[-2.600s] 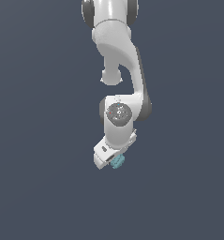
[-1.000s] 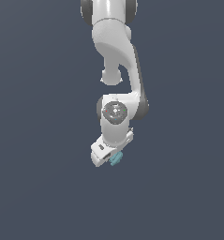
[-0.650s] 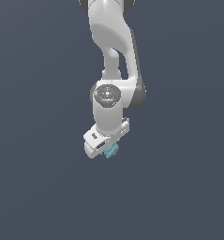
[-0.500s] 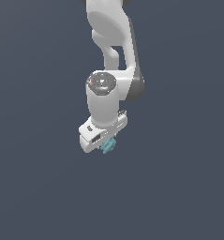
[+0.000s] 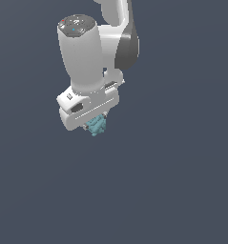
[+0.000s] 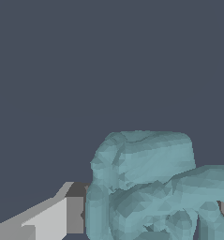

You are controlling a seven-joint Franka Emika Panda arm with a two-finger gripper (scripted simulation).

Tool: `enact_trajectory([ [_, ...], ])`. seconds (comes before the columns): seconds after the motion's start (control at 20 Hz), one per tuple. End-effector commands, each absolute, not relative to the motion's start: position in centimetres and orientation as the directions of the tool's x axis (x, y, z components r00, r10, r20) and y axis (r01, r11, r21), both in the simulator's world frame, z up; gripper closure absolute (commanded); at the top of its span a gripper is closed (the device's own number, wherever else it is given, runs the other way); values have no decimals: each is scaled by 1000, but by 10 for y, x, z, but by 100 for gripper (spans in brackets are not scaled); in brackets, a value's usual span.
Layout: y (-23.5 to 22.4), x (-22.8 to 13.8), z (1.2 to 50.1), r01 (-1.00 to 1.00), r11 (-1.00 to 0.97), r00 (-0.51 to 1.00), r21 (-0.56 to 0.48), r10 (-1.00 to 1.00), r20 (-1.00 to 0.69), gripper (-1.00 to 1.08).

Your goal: Pick up the object and move it to a goal position.

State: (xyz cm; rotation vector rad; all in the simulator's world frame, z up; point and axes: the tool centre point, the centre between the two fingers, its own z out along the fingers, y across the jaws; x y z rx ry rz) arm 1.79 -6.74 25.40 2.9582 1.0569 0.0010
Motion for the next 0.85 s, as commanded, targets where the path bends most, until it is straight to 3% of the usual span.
enact_trajectory([
  [0.0,-77,10,278,634,-773,773,0,634,0,108],
  [0.4,-102,-6,335,634,-773,773,-1,634,1,108],
  [0.8,-110,-9,352,634,-774,774,0,634,0,108],
])
